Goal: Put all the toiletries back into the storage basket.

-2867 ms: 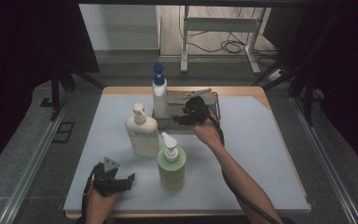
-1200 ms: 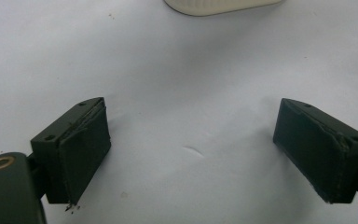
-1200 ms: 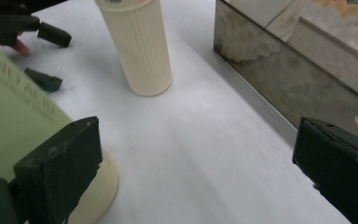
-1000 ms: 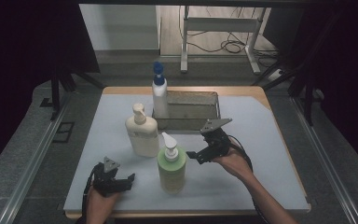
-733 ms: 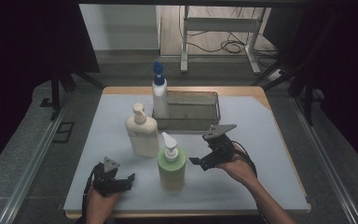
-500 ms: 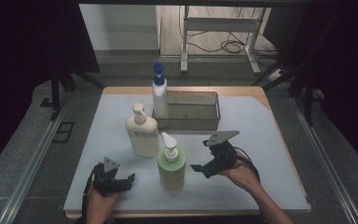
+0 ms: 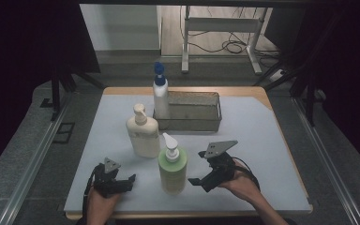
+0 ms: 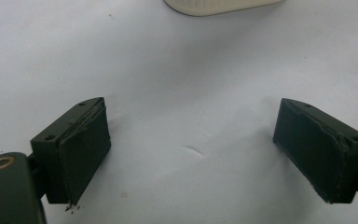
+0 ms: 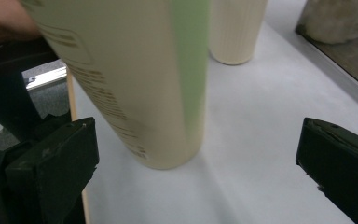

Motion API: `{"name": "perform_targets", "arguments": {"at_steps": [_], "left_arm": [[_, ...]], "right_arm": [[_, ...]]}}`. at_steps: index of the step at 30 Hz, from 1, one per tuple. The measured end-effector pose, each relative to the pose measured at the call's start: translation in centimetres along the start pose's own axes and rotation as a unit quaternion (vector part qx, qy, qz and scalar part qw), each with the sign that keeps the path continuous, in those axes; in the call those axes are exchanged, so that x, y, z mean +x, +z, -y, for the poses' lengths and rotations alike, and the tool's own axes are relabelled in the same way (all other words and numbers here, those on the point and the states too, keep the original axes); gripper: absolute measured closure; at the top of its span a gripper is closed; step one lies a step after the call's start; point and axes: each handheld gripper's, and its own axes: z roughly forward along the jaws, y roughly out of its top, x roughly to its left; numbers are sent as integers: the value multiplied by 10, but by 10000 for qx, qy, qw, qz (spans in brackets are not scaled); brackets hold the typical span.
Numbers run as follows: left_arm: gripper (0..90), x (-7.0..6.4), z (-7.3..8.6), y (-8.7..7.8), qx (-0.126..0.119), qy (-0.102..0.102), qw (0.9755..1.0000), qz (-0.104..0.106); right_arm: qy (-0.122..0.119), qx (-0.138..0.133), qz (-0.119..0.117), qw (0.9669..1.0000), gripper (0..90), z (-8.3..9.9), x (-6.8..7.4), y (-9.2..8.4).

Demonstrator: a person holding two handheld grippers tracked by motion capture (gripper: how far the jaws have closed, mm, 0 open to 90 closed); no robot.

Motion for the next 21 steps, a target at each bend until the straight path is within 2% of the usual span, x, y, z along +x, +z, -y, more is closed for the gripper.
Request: {"name": "perform_targets", "arguments": {"at_steps": [14, 21], "left_arm": [[104, 0, 0, 0, 4, 1, 10000, 0], [104, 0, 0, 0, 12, 2, 10000, 2]], "right_arm": [[-176, -191, -142, 9996, 0, -16, 11, 10], [-253, -201, -234, 9992, 0, -25, 15, 15]]}}
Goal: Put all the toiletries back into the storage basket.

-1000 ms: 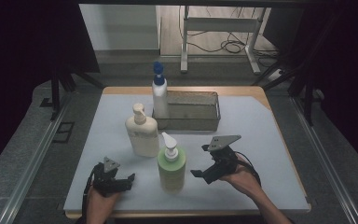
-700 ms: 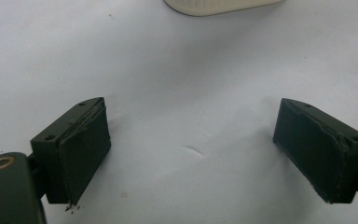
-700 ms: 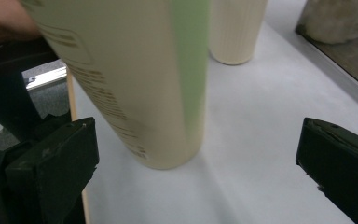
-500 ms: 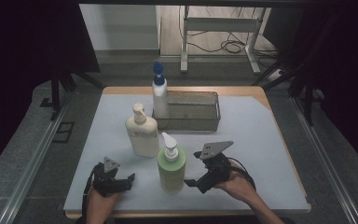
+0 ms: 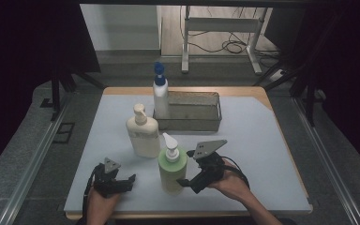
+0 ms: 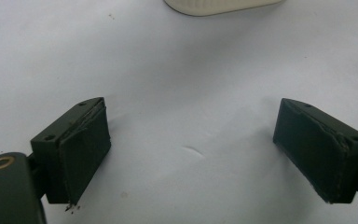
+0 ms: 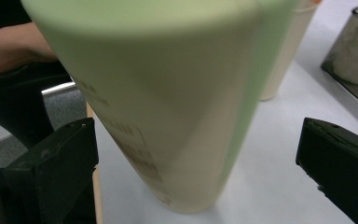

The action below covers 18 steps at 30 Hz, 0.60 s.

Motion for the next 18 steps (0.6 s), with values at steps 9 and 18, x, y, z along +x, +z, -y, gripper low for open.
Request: {"name": "perform_targets", "arguments": {"at_steps": [9, 18], "left_arm": [[104, 0, 0, 0, 2, 2, 10000, 1], [104, 0, 0, 0, -16, -20, 10000, 1]], "right_arm": [[-84, -6, -45, 10000, 0, -13, 5, 11], [-197, 62, -26, 9998, 46, -19, 9, 22]]}}
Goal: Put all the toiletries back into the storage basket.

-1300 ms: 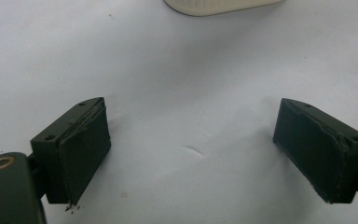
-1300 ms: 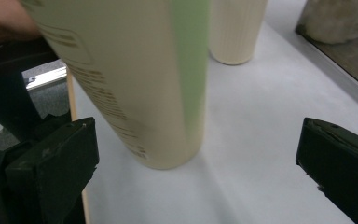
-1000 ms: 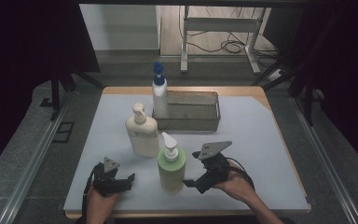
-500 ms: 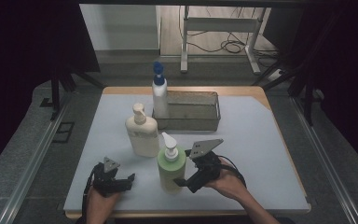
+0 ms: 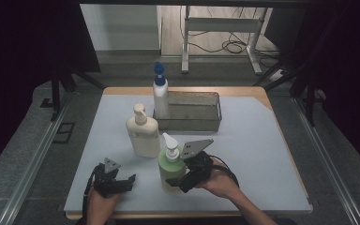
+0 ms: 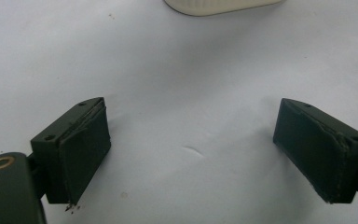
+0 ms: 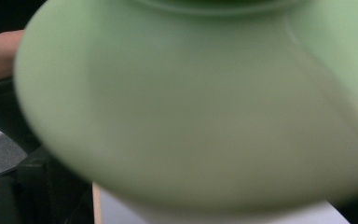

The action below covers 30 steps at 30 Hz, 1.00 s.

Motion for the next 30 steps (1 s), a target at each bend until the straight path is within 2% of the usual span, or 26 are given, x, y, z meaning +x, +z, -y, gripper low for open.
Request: {"name": "perform_targets", "arguments": {"at_steps": [5, 9, 19, 30], "left_arm": [[103, 0, 0, 0, 1, 0, 10000, 0], [104, 0, 0, 0, 1, 1, 10000, 0], [104, 0, 0, 0, 1, 1, 10000, 1], [104, 0, 0, 0, 2, 1, 10000, 0]], "right_arm": [[30, -50, -30, 10000, 99, -2, -1, 3], [-12, -59, -14, 10000, 105, -4, 0, 5], [-24, 113, 265, 9996, 119, -8, 7, 4], [79, 61, 433, 9990, 120, -18, 1, -6]]}}
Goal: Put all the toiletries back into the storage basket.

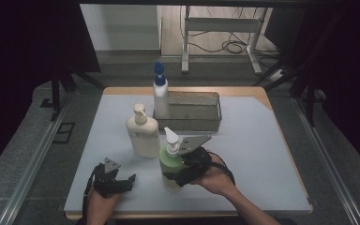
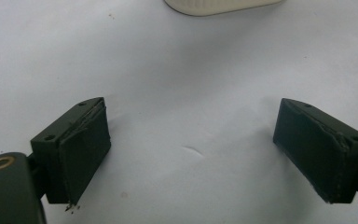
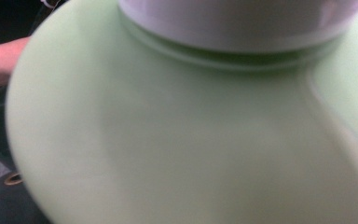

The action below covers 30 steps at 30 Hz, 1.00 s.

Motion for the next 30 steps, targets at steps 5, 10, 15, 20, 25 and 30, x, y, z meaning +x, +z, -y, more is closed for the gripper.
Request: {"name": "perform_targets", "arguments": {"at_steps": [5, 10, 15, 20, 25, 30], "left_arm": [[104, 0, 0, 0, 2, 2, 10000, 1], [104, 0, 0, 0, 4, 2, 10000, 1], [103, 0, 0, 0, -4, -6, 10000, 3], [104, 0, 0, 0, -15, -11, 10000, 1], [104, 0, 0, 0, -14, -10, 10000, 1], [103, 0, 0, 0, -20, -13, 10000, 3]], "right_arm": [[38, -57, 137, 9999, 120, -6, -5, -6], [162, -165, 269, 9994, 120, -10, -15, -10], [270, -193, 423, 9986, 121, -14, -25, -12], [315, -267, 546, 9977, 121, -21, -32, -15], [368, -286, 680, 9966, 121, -27, -38, -16], [434, -315, 805, 9953, 121, -32, -46, -16]]}}
